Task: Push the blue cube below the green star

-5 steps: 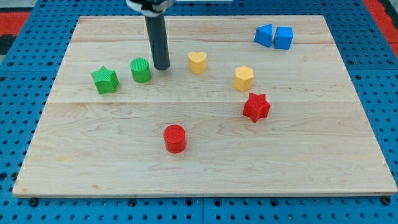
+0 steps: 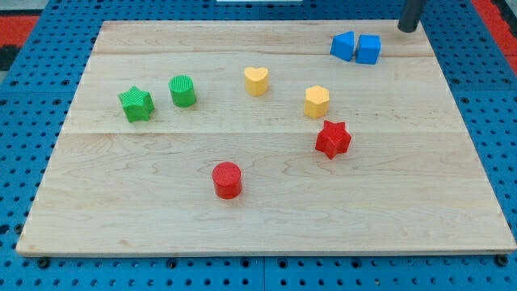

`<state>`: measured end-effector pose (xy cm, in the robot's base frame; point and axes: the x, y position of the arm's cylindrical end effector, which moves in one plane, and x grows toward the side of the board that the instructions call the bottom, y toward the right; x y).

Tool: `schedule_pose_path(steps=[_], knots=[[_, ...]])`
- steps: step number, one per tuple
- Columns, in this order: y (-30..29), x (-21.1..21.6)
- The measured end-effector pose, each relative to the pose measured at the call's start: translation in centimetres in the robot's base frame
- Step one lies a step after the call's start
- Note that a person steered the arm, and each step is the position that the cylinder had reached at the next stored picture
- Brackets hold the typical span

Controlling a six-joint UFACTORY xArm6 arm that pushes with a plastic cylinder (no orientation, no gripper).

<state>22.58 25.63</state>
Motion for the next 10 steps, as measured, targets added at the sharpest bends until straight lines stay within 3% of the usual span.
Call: schedule_pose_path(steps=[2,4,6,8,10], knots=[[-6.9,4.2],[-21.1,5.0],[-22.8,-2.0],[-32.4,8.2],[-33.1,9.9]])
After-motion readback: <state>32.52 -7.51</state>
